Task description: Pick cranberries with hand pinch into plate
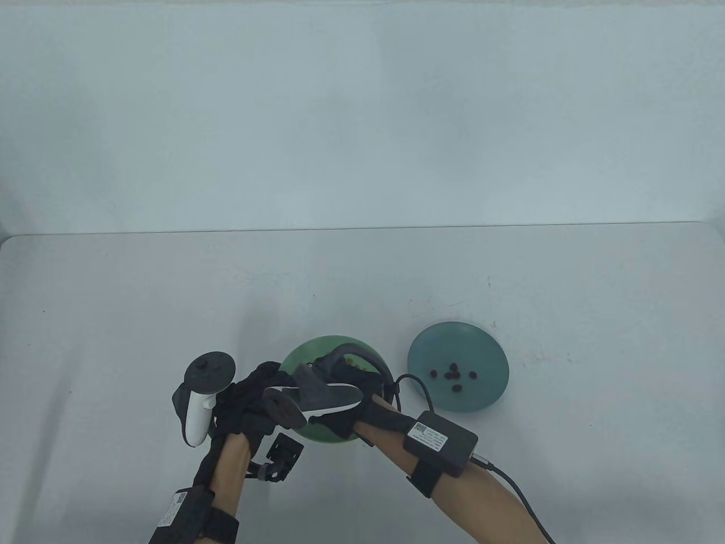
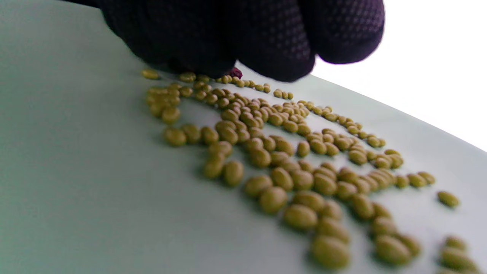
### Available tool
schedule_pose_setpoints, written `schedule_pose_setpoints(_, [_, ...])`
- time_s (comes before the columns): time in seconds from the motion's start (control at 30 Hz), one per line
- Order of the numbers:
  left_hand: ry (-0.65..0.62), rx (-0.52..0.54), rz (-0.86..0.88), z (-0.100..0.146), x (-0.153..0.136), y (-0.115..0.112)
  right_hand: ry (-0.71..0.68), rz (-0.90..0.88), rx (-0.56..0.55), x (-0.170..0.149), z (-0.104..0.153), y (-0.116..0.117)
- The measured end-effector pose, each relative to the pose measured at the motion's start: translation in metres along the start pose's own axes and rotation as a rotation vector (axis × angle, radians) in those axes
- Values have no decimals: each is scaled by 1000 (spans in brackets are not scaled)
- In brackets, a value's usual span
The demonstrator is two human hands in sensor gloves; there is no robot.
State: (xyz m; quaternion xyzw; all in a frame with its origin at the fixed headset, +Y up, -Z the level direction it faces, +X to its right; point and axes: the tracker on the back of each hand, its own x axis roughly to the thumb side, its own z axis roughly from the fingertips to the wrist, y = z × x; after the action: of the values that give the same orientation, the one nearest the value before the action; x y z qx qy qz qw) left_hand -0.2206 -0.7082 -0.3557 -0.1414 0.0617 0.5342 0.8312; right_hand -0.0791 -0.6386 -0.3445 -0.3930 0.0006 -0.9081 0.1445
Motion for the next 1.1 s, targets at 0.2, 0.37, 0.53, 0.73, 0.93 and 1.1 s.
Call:
schedule_pose_setpoints(0.2, [-1,4,-6,0,0,0,-11,2,11,2,-2,-1])
schedule_pose_setpoints(0.37, [1,4,-11,0,0,0,-19,-1,25,2,-3,-1])
schedule_pose_setpoints(0.53, [-2,10,-4,-1,-1,1,-9,-25,10,-1,-2,-5])
schedule_pose_setpoints(0.73, [1,17,4,0,-2,4,20,-29,-40,-15,7,-24])
schedule_pose_setpoints(0.93, [2,29,-2,0,-2,4,110,-56,-98,-53,29,-43])
schedule_pose_setpoints(1.1, [4,31,-6,1,-3,5,224,-93,-113,-97,52,-43])
